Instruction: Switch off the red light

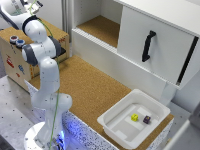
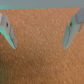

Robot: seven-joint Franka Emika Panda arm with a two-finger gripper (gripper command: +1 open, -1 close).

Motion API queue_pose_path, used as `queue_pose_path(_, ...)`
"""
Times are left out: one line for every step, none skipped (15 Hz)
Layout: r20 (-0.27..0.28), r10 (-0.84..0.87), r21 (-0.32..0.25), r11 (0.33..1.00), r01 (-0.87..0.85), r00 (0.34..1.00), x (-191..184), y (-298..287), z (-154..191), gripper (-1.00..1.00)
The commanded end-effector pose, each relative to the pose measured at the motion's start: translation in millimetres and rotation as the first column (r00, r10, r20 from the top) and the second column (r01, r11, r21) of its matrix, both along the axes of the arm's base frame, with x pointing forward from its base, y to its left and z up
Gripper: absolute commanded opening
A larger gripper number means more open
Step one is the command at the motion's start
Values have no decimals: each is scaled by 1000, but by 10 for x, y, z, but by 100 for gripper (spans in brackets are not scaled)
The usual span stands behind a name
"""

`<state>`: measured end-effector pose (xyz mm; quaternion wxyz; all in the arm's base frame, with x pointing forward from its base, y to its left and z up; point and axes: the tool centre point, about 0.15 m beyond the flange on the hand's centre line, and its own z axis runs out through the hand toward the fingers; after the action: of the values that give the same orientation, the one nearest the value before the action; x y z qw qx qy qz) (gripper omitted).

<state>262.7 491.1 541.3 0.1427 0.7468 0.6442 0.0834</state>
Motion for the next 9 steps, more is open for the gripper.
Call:
queue_pose_path(-32,-15,156,988,20,999,50,-996,-329,100)
queue_pose_path(-39,-32,159,986,37,999,52,-1172,-388,100)
queue_pose_path(-43,-52,163,985,59,998,49,-1379,-445,100)
queue_pose_path(-49,-71,166,983,78,996,48,-1561,-493,100)
queue_pose_path(-51,-97,168,980,104,994,52,-1749,-546,100)
queue_pose_path(-53,-114,170,978,122,992,61,-1898,-587,100)
queue_pose_path(-59,-135,170,975,143,989,82,-2065,-638,100)
queue_pose_path(-63,-150,176,971,159,987,121,-2204,-677,100)
queue_pose_path(-63,-167,168,970,176,984,175,-2331,-702,100)
